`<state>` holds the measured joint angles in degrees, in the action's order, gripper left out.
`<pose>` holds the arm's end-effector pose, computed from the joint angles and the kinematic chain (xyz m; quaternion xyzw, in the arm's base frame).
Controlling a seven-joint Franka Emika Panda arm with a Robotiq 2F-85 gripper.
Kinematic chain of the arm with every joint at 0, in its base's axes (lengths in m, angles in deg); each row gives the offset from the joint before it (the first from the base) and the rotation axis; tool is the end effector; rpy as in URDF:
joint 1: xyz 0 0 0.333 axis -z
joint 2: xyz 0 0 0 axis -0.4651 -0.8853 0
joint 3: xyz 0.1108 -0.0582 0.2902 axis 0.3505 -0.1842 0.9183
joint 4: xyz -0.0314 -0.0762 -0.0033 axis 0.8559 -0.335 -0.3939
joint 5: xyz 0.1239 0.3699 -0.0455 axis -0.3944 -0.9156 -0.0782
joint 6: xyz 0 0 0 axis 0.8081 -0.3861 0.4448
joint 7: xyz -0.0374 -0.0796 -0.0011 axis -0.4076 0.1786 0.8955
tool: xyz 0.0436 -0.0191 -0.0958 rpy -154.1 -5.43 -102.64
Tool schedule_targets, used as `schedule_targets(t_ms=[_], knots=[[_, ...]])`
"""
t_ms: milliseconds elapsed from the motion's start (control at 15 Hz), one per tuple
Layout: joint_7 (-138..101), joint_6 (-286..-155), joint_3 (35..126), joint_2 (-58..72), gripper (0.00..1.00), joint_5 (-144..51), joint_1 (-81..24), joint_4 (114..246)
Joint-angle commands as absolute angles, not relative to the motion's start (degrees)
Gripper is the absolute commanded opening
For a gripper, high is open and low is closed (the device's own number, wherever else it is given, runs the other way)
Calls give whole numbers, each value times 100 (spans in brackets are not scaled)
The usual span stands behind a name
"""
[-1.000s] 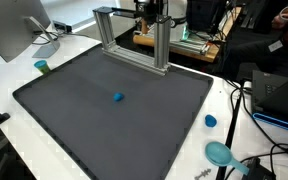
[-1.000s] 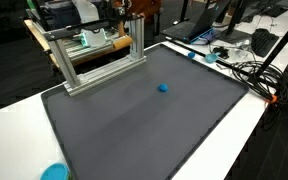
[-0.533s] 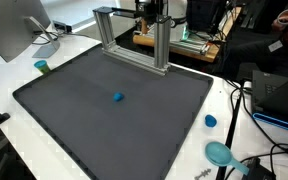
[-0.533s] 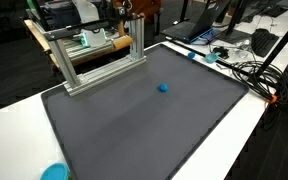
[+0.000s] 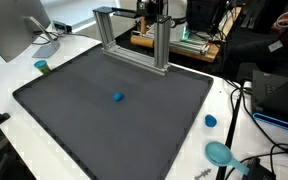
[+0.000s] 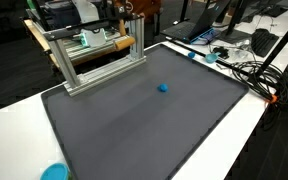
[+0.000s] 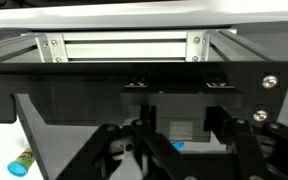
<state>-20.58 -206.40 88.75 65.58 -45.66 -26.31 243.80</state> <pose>0.3327 0.0142 0.4457 0.9964 -0.0224 0.0610 0.0542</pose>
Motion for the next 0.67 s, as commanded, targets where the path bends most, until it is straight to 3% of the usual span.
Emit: schedule_targets(t_ms=[0,267,533,600], knots=[[-2140,-20508,8901,6431,63,-4598,-2686,24389],[-2341,-20622,9023,6307,72,-4594,-2677,24368],[-2451,-20689,9097,6207,62,-4603,-2693,24326],[-2478,-20702,9112,6189,54,-4575,-2685,24318]])
